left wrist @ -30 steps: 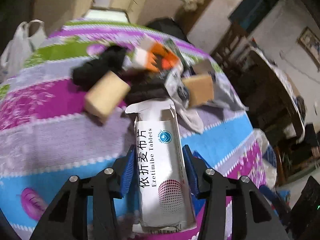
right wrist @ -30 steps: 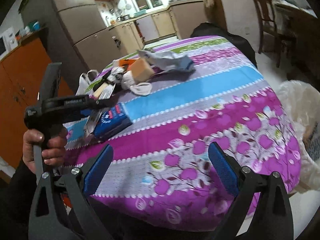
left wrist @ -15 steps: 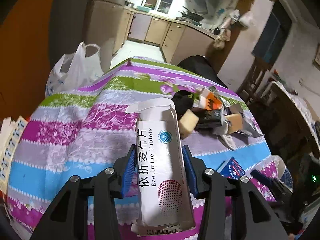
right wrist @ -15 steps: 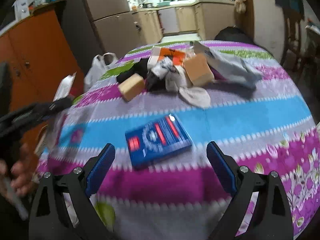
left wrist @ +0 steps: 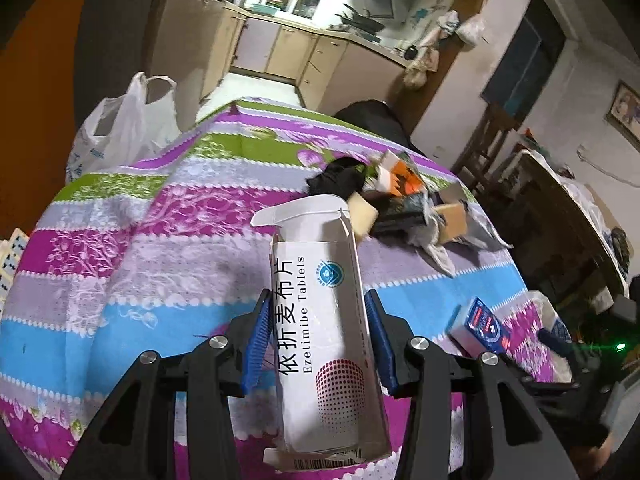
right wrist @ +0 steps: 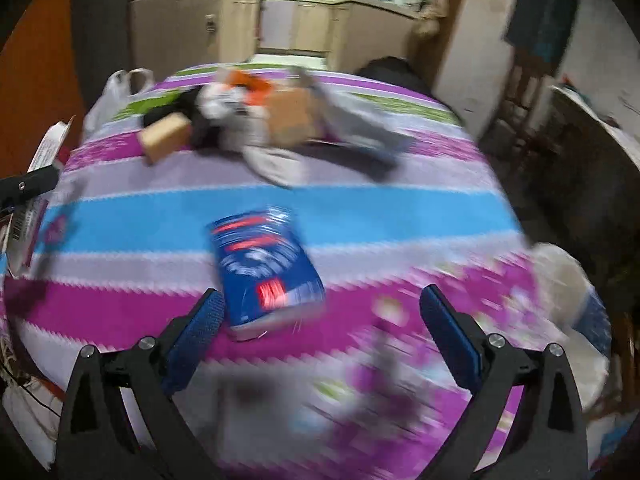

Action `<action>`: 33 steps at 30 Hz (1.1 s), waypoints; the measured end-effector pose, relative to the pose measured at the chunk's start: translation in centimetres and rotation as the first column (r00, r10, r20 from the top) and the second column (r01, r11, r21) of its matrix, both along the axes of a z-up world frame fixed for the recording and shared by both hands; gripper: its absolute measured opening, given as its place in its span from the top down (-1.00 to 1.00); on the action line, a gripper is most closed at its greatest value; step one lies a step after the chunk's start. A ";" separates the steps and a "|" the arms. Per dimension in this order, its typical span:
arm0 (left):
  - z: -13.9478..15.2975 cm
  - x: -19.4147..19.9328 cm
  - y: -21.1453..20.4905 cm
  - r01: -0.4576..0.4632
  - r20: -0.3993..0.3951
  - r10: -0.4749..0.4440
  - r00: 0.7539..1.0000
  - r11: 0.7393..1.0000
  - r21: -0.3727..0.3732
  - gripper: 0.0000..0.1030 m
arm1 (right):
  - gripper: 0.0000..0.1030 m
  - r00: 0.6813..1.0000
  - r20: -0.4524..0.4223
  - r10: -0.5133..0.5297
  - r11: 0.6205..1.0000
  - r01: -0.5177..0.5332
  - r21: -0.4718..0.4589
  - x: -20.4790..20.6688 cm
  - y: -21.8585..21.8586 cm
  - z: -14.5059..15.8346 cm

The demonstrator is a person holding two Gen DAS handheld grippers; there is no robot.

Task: Collect trash
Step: 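Grasp the white Ezetimibe box with the left tool while the right grasps the blue box, then carry both boxes over the white trash bag and open both tools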

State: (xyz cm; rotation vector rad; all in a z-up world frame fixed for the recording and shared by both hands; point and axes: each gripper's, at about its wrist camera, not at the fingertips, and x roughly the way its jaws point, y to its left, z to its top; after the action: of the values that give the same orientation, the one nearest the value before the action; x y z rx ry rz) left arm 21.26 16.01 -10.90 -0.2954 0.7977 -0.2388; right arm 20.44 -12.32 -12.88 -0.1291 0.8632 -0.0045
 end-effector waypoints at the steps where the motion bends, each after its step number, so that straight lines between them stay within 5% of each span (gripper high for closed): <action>1: -0.3 0.0 -0.3 0.014 -0.004 -0.014 1.000 1.000 0.001 0.08 | -0.84 1.000 0.010 -0.004 1.000 0.004 0.028 -0.5 -0.5 0.3; 4: -1.1 0.0 -1.6 0.068 -0.022 -0.068 0.997 0.998 0.013 0.08 | -0.84 0.996 0.041 0.073 0.988 -0.078 0.131 -1.1 -0.4 1.0; 7: -2.0 -0.1 -2.8 0.114 -0.037 -0.112 0.993 0.993 0.044 0.07 | -0.84 0.980 0.060 0.189 0.977 -0.193 0.087 -0.1 0.7 0.8; 10: -2.8 0.0 -3.4 0.139 -0.051 -0.135 0.990 0.987 0.084 0.07 | -0.81 0.948 -0.030 0.316 0.946 -0.312 0.089 2.3 1.1 -0.8; 16: -3.7 0.5 -4.2 0.152 -0.050 -0.146 0.988 0.975 0.162 0.07 | -0.44 0.886 -0.073 0.457 0.887 -0.449 0.109 3.9 1.3 -2.7; 19: -3.9 0.6 -4.2 0.155 -0.029 -0.152 0.988 0.972 0.175 0.05 | -0.18 0.881 -0.051 0.471 0.877 -0.461 0.136 4.4 0.8 -2.7; 27: -4.2 -0.3 -4.1 0.139 0.019 -0.144 0.989 0.977 0.162 -0.11 | -0.09 0.919 0.000 0.393 0.896 -0.383 0.224 3.8 0.5 -2.8; 33: -4.4 -0.9 -4.5 0.132 0.054 -0.145 0.988 0.971 0.198 0.03 | -0.06 0.955 0.014 0.297 0.911 -0.288 0.295 2.6 0.8 -2.6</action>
State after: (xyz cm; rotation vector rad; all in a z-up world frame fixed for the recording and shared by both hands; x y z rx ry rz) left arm 20.37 11.52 -15.35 -0.0470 0.7684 -0.2982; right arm 23.00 -11.50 -15.44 0.0222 0.8597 0.4086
